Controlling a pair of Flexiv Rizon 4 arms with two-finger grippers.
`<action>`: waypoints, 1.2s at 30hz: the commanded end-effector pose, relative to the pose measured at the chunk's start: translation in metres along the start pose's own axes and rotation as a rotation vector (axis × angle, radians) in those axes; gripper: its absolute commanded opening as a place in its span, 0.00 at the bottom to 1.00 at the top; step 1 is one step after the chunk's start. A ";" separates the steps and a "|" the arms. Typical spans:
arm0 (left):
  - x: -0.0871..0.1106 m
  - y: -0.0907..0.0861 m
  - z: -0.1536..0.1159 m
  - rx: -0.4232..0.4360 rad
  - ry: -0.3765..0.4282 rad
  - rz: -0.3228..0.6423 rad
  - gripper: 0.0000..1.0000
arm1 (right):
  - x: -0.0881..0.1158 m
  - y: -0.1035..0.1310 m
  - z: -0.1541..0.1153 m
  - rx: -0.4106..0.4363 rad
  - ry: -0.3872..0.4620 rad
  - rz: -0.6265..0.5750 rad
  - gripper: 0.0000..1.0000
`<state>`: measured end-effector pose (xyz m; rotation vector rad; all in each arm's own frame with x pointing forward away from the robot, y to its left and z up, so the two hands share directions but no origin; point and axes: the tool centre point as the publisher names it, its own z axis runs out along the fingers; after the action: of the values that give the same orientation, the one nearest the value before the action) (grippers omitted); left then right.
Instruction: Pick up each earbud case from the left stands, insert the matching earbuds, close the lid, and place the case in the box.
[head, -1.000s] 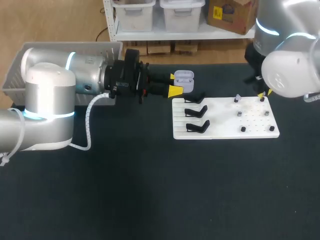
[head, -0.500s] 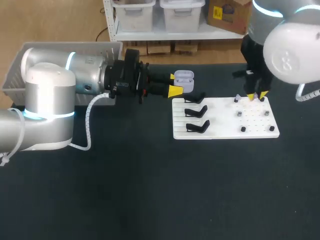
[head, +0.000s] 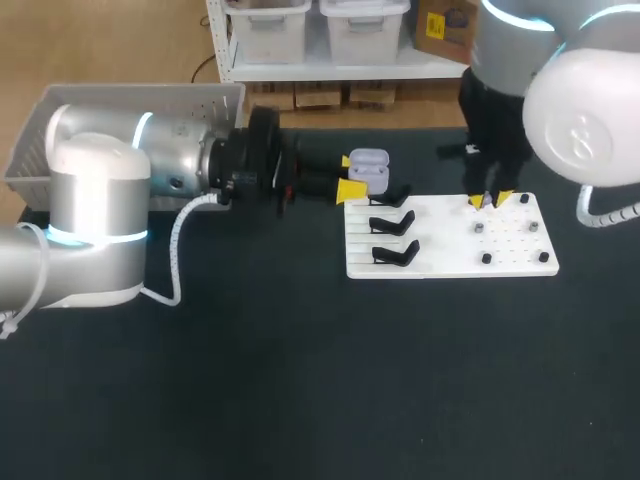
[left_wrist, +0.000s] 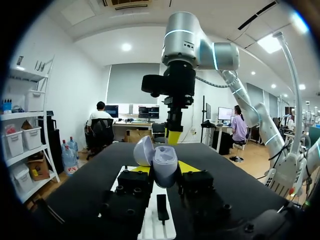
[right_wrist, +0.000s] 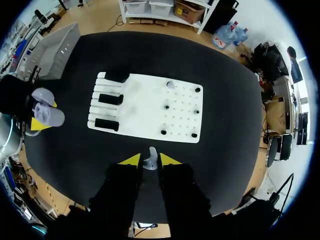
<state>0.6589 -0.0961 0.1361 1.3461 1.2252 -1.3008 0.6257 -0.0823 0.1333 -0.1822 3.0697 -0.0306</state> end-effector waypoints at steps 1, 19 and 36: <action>0.007 -0.009 0.001 0.006 -0.015 0.002 0.00 | 0.003 -0.001 0.000 -0.001 -0.011 0.002 0.00; 0.012 -0.014 0.009 0.010 -0.013 0.050 0.00 | 0.001 0.032 -0.020 0.016 0.039 0.248 0.00; 0.015 -0.012 0.015 -0.015 -0.011 0.044 0.00 | 0.000 0.059 -0.030 -0.034 0.065 0.356 0.00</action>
<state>0.6468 -0.1073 0.1222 1.3536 1.1878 -1.2711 0.6192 -0.0197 0.1617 0.3720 3.1162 0.0078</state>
